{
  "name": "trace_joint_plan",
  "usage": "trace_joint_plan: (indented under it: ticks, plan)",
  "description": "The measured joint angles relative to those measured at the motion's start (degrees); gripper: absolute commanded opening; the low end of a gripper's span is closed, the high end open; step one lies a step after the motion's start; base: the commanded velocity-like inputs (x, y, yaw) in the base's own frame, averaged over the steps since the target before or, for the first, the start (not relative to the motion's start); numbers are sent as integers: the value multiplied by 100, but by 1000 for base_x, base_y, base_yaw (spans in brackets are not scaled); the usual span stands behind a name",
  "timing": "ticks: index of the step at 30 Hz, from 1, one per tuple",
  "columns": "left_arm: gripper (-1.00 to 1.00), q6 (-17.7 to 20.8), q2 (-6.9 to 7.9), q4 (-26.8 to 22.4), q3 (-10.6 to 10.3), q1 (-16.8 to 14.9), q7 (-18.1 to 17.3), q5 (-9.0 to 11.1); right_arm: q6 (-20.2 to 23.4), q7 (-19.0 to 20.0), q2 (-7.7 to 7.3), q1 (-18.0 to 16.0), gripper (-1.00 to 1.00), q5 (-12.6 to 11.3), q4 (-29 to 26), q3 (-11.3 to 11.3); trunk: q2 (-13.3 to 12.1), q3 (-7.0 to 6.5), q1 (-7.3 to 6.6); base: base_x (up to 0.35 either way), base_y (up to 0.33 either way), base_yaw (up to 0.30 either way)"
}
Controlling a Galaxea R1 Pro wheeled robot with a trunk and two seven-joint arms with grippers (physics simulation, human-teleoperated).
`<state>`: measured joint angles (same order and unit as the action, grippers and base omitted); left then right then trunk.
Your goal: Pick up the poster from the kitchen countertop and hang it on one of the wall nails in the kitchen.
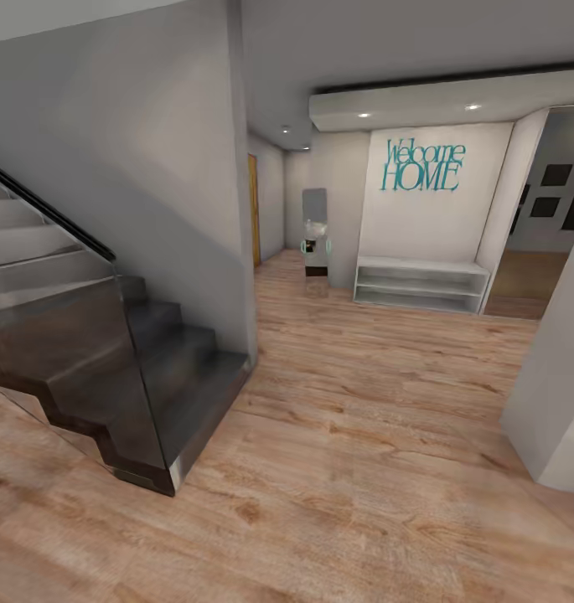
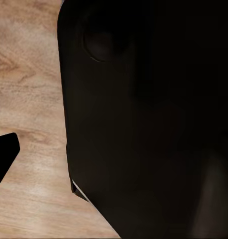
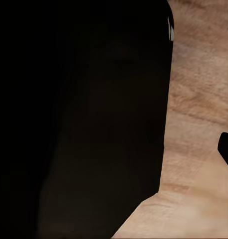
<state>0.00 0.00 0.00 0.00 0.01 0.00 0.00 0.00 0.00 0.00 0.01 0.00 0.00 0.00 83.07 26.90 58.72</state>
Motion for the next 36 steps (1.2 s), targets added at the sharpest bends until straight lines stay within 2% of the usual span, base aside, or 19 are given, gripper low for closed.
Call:
trace_joint_plan:
  ticks: [5, 25, 28, 35, 36]
  plan:
    - [100, -8, -64, -54, -2, 30, 0, -10, 86, 10, 126, -33, 100, 12, 16, 8, -1, -2, 1, 0, 0, 0]
    - [100, -8, -59, -51, -1, 21, 1, -9, 88, 12, 129, -30, 100, 16, 16, 8, -1, -1, 0, 0, 0, 0]
    - [100, -75, -72, -144, 18, 114, 14, -24, 1, 6, 76, -71, 100, 24, -79, 3, -1, -2, 0, 0, 0, 0]
    - [100, -300, 128, -368, 32, 205, 23, -37, -204, -5, -39, -112, 100, 25, -313, -11, -1, -2, 0, 0, 0, 0]
    - [100, -560, 134, -718, 32, 210, 23, -39, -840, -4, -68, -110, 100, 22, -602, -15, -1, -1, 0, 0, 0, 0]
